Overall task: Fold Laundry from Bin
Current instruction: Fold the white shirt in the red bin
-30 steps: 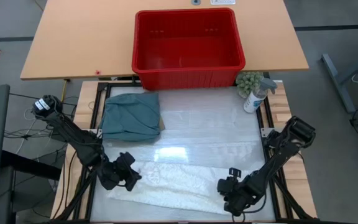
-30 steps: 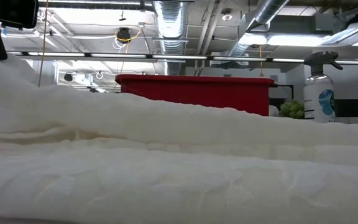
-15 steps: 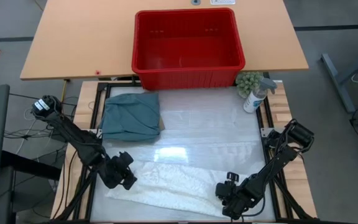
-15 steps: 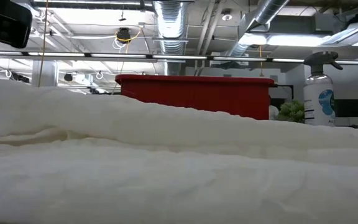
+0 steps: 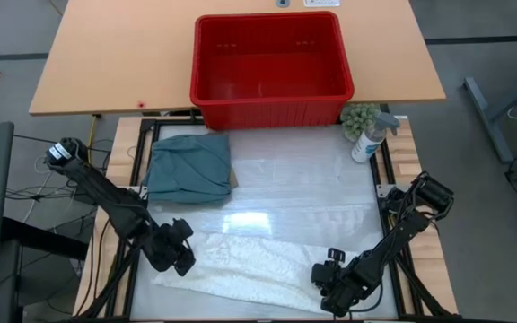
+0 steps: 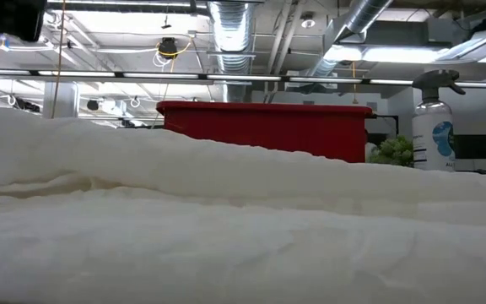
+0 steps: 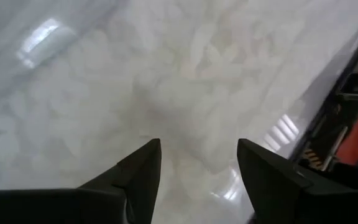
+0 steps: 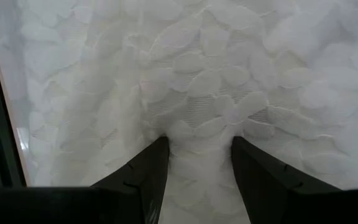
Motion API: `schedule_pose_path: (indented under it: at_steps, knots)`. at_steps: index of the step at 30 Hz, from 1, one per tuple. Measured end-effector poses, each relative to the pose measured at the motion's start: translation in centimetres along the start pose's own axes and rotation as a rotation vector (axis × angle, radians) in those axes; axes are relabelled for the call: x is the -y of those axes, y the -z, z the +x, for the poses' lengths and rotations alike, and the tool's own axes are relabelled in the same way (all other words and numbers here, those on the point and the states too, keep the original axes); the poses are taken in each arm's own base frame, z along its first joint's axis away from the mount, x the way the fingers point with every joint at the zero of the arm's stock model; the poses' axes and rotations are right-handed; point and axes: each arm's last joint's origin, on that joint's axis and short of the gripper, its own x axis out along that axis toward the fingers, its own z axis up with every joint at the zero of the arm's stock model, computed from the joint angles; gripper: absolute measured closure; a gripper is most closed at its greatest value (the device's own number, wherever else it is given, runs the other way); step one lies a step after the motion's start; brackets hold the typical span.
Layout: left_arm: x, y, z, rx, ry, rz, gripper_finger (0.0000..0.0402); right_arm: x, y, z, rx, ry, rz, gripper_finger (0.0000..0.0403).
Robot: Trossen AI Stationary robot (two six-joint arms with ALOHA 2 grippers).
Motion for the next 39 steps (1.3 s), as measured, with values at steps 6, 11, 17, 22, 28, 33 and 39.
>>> schedule_pose_path:
  at_steps: [6, 11, 17, 22, 28, 33, 39]
  knots:
    - [1.4, 0.6, -1.5, 0.066, 0.029, 0.021, 0.0202, 0.0, 0.0, 0.0, -0.002, -0.003, 0.007, 0.02]
    - [1.2, 2.8, -1.0, 0.092, -0.011, 0.088, 0.0202, 0.0, 0.1, 0.0, -0.001, -0.004, 0.05, 0.02]
    - [1.2, 5.9, 1.4, 0.066, -0.062, 0.216, 0.0202, -0.1, 0.2, 0.0, -0.002, -0.005, 0.047, 0.02]
    - [0.9, 6.7, 3.1, 0.074, -0.123, 0.22, 0.0202, -0.1, 0.2, 0.0, -0.001, -0.005, 0.048, 0.02]
    - [0.9, 6.6, 3.1, 0.105, -0.118, 0.183, 0.0202, 0.0, -0.1, 0.1, -0.011, -0.008, 0.061, 0.02]
    - [0.7, 6.5, 3.0, 0.131, -0.137, 0.194, 0.0202, 0.0, -0.1, 0.1, -0.009, -0.007, 0.061, 0.02]
    - [0.7, 5.7, 3.4, 0.168, -0.137, 0.202, 0.021, 0.0, -0.1, 0.1, -0.008, -0.007, 0.076, 0.02]
